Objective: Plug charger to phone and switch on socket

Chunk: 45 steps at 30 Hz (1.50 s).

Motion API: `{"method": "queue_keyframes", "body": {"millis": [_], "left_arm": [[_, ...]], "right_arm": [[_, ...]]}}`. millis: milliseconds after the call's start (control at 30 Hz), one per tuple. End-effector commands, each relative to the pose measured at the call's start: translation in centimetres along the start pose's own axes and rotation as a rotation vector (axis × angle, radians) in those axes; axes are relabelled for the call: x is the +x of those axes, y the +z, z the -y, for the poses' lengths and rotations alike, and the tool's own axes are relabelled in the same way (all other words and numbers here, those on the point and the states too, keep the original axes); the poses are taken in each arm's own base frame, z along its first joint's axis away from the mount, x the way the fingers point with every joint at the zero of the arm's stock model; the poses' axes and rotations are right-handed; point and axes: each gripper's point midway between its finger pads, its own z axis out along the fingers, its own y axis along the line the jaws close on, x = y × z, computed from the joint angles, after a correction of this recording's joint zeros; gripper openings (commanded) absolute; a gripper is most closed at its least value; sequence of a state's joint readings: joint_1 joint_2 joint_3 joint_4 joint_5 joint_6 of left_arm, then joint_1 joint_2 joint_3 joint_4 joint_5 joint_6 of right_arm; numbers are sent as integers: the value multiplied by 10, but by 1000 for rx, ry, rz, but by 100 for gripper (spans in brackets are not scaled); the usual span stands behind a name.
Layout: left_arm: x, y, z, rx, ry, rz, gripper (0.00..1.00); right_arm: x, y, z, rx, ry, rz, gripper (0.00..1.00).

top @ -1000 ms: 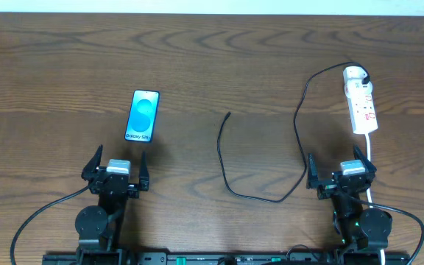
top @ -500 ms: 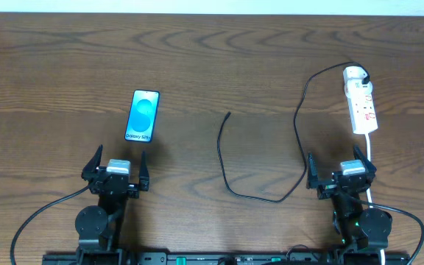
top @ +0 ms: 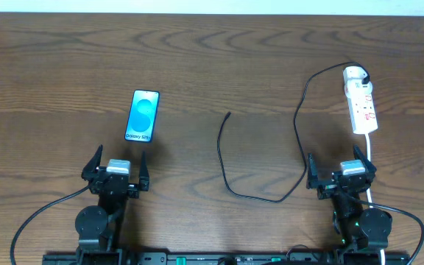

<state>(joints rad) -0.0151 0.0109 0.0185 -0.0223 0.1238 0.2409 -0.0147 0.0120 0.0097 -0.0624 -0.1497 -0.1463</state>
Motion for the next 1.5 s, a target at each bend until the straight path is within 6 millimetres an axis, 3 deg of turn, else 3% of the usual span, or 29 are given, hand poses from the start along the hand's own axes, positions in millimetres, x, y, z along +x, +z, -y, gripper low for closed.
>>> {"method": "queue_keyframes", "body": {"millis": [0, 400, 867, 1167, 1467], "left_arm": [[15, 1, 3, 9, 10, -48, 93], [15, 1, 3, 10, 9, -48, 93], [12, 1, 1, 0, -155, -37, 94], [0, 3, -1, 5, -158, -80, 94], [-29, 10, -5, 14, -159, -101, 94]], "right_arm": [[1, 0, -2, -9, 10, 2, 99], [1, 0, -2, -9, 10, 2, 99], [1, 0, -2, -10, 10, 2, 99], [1, 0, -2, -9, 10, 2, 99], [1, 0, -2, -9, 10, 2, 99]]}}
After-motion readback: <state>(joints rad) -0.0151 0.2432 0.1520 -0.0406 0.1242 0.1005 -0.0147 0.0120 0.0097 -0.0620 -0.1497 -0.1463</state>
